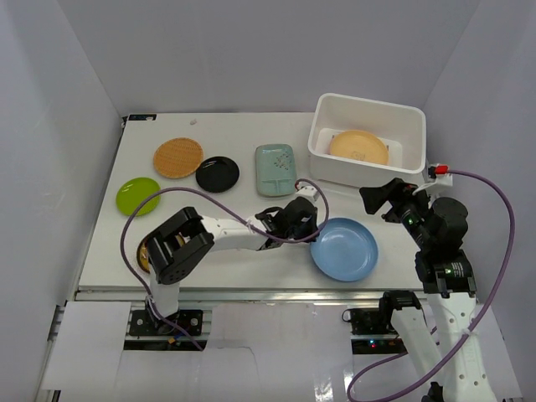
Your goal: Place the plates into the plastic bin on the countertop
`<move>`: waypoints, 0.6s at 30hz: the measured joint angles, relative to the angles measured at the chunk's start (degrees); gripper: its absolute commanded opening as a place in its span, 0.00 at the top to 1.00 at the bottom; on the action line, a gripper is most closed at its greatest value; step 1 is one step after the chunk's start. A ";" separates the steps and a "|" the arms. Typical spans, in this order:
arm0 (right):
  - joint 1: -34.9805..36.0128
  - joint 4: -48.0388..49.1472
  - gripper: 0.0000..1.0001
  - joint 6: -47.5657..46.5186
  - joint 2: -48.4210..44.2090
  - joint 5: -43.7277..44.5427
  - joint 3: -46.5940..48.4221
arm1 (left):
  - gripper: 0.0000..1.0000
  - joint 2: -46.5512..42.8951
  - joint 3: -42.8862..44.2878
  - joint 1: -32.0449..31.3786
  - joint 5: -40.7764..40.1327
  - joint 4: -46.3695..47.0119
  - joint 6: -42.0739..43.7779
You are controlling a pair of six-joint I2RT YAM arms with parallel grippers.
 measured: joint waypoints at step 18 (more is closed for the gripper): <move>7.19 2.16 0.38 -2.32 9.27 -16.72 -11.37 | 1.00 -39.82 -17.86 7.63 0.17 -7.52 1.84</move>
